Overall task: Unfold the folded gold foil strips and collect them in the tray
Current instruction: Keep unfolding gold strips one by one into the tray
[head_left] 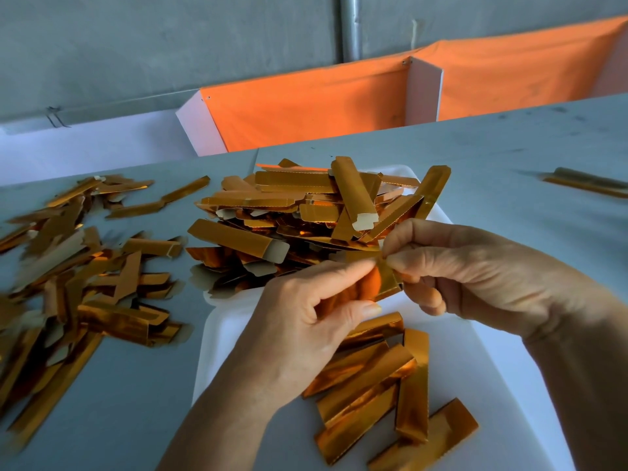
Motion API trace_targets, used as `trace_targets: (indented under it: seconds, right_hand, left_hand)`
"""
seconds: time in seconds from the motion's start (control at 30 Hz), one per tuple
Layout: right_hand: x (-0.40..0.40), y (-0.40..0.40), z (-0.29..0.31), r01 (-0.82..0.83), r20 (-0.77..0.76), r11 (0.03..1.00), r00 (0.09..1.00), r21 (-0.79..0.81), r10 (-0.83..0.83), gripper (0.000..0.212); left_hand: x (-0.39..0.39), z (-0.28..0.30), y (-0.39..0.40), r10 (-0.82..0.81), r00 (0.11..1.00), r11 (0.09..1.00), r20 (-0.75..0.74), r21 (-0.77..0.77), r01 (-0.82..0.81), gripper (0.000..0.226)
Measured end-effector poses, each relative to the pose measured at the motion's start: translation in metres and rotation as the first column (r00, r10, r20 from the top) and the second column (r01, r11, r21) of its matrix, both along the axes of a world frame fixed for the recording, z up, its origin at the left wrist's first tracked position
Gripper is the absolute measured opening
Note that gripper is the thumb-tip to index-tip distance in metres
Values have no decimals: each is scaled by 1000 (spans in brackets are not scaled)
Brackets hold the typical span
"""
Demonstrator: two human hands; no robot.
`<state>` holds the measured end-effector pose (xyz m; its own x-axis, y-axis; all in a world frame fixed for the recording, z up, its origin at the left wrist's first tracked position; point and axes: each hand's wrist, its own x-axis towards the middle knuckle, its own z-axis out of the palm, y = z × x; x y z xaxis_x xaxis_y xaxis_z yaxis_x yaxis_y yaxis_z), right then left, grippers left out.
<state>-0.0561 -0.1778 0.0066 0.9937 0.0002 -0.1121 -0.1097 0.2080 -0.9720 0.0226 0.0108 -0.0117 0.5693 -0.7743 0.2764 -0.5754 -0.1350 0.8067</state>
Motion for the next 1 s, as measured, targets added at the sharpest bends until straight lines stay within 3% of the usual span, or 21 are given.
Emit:
trace_targets:
  seconds: [0.17,0.3,0.47,0.57,0.7,0.8,0.93,1.0]
  right_hand:
    - [0,1,-1,-53,-40,997,998,54,55,17]
    - [3,7,-2,-38,-82,991,995,132,49,16]
    - [5,6,-3,-41,-118,996,992,77,50,20]
    - [4,4,-5,-80,-181,990,978,116,101,44]
    - [2,3,-2,-155,-178,974,967,167,184,43]
    - [2,-2,-1,-97,-155,984,981,148,120,60]
    - [3,3,2,-106,-141,984,982,144,126,52]
    - [4,7,1,-94,-132,987,985,126,111,56]
  left_hand:
    - [2,1,1,-48,989,997,-137,-69,39,40]
    - [2,3,0,-76,988,995,-134,-71,67,39]
    - [0,3,0,-20,998,999,-62,-27,18,39]
    - [-1,4,-2,24,999,999,-35,-26,-25,35]
    - [-3,7,-4,80,986,997,147,-24,-77,33]
    - [-4,9,-6,106,955,994,278,-32,-101,37]
    - [-7,6,-9,100,930,995,355,-8,-104,48]
    - [-9,5,-11,66,948,998,312,-4,-68,52]
